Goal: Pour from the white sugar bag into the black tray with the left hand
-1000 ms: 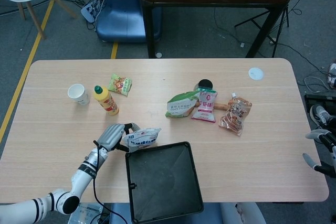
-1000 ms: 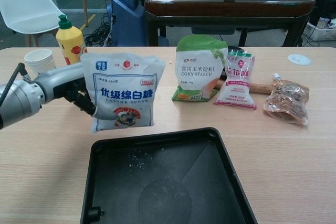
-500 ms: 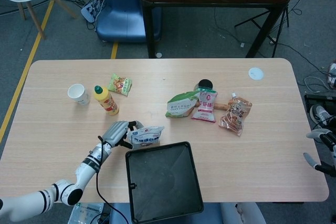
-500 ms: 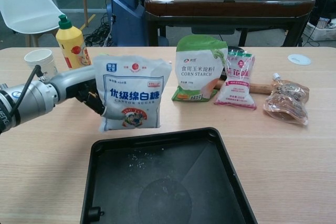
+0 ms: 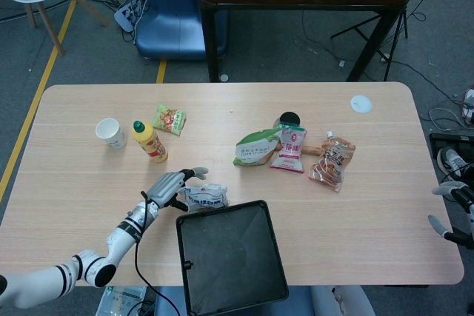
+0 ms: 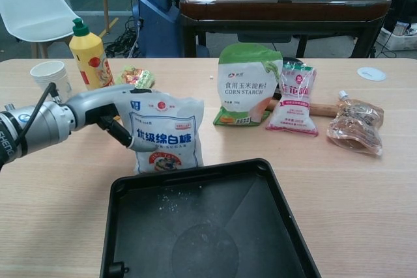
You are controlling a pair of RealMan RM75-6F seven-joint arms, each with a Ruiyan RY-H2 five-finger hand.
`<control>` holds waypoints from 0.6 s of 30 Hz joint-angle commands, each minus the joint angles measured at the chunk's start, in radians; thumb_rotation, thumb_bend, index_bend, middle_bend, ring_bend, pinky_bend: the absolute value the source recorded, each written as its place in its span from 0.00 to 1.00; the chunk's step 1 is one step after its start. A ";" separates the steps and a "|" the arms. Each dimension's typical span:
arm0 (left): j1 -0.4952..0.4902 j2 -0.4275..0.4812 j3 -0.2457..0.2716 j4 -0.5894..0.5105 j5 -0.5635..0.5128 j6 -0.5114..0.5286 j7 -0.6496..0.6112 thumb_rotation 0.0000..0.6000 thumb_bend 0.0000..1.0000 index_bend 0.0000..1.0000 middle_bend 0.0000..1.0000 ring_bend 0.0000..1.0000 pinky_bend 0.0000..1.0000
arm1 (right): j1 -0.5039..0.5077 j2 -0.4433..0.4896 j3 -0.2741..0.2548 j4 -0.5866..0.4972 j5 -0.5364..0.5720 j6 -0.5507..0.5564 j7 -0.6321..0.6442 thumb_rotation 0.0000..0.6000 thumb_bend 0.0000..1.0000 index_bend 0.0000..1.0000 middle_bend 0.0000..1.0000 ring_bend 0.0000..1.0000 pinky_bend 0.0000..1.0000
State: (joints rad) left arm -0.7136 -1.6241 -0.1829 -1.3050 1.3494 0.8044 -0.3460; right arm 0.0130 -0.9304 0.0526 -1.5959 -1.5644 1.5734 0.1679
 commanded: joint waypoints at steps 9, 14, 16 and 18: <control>0.010 0.057 0.020 -0.058 0.021 0.028 -0.028 1.00 0.17 0.13 0.21 0.17 0.38 | -0.002 0.001 0.000 -0.002 -0.002 0.004 0.000 1.00 0.26 0.39 0.35 0.25 0.21; 0.024 0.125 0.021 -0.137 0.011 0.046 -0.018 1.00 0.17 0.11 0.20 0.15 0.37 | -0.002 0.002 0.001 -0.002 -0.007 0.010 0.002 1.00 0.26 0.39 0.35 0.25 0.21; 0.031 0.150 0.023 -0.168 0.007 0.053 -0.006 1.00 0.17 0.11 0.20 0.15 0.36 | -0.001 0.001 0.002 -0.001 -0.008 0.010 0.004 1.00 0.26 0.39 0.35 0.25 0.21; 0.041 0.174 0.027 -0.197 0.005 0.070 0.013 1.00 0.17 0.10 0.19 0.15 0.36 | 0.000 0.001 0.001 0.001 -0.010 0.009 0.006 1.00 0.26 0.39 0.35 0.25 0.21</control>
State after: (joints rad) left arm -0.6824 -1.4711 -0.1597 -1.4803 1.3589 0.8612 -0.3486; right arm 0.0128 -0.9293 0.0539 -1.5951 -1.5736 1.5823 0.1733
